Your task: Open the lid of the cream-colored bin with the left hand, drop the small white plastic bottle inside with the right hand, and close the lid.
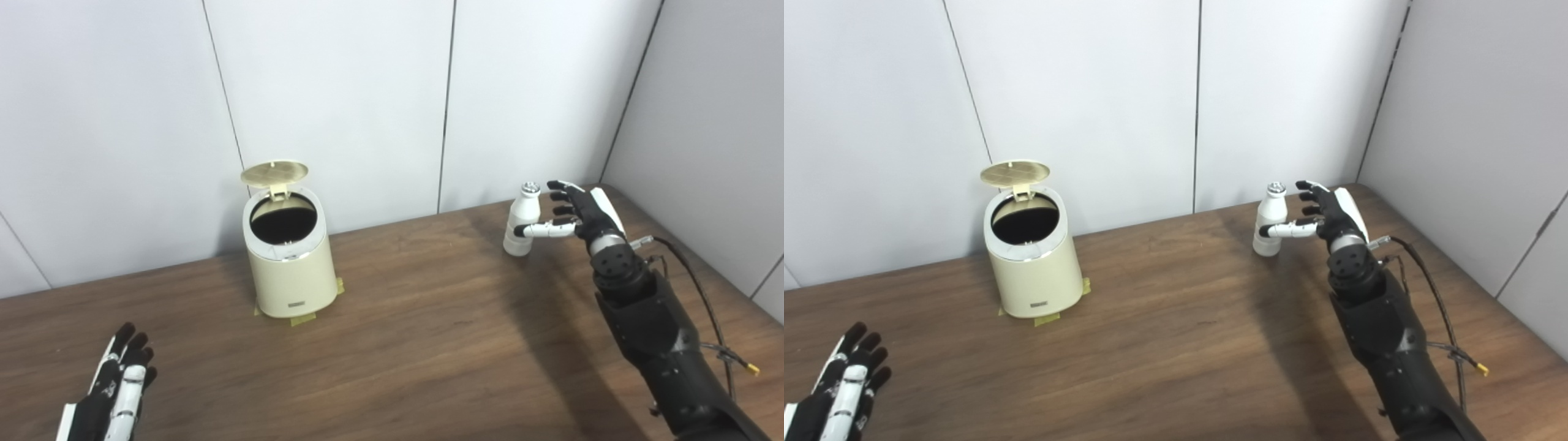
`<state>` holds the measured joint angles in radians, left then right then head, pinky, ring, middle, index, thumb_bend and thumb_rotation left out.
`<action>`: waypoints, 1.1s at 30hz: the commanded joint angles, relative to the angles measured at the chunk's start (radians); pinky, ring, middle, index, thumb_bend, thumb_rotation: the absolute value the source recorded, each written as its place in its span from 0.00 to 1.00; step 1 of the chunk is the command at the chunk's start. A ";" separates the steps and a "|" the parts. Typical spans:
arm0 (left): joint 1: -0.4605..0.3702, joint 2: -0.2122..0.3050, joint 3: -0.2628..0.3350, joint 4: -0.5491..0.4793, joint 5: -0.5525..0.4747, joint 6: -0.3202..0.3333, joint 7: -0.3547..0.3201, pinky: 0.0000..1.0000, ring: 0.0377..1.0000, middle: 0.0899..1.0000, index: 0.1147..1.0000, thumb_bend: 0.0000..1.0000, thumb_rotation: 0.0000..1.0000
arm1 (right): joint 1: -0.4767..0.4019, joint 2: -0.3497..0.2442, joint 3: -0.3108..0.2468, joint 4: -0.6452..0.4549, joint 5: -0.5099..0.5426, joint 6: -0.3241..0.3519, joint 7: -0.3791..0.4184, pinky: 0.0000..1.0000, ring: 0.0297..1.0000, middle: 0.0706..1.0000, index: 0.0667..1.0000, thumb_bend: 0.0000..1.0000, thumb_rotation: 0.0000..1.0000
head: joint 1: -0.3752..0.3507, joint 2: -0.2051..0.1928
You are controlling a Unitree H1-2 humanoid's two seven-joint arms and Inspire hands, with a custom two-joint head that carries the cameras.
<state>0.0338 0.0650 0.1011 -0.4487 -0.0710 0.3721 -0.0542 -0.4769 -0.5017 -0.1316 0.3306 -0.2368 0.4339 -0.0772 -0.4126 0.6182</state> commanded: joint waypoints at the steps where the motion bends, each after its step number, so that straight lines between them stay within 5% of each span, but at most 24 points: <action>1: -0.021 0.009 -0.002 -0.041 -0.010 -0.009 0.000 0.95 0.96 0.96 1.00 0.41 0.69 | -0.055 -0.022 -0.006 -0.008 0.000 -0.037 -0.012 0.72 0.81 0.85 0.84 0.97 0.18 | -0.002 0.001; 33: -0.020 0.035 -0.014 -0.023 -0.005 -0.024 -0.004 0.94 0.94 0.94 1.00 0.36 0.61 | -0.106 -0.005 0.055 0.083 -0.068 -0.063 -0.104 0.62 0.69 0.73 0.76 0.83 0.06 | -0.003 0.013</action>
<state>0.0339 0.0903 0.0901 -0.4582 -0.0738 0.3764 -0.0546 -0.5220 -0.4758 -0.0695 0.4339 -0.2894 0.4135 -0.1552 -0.4142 0.6305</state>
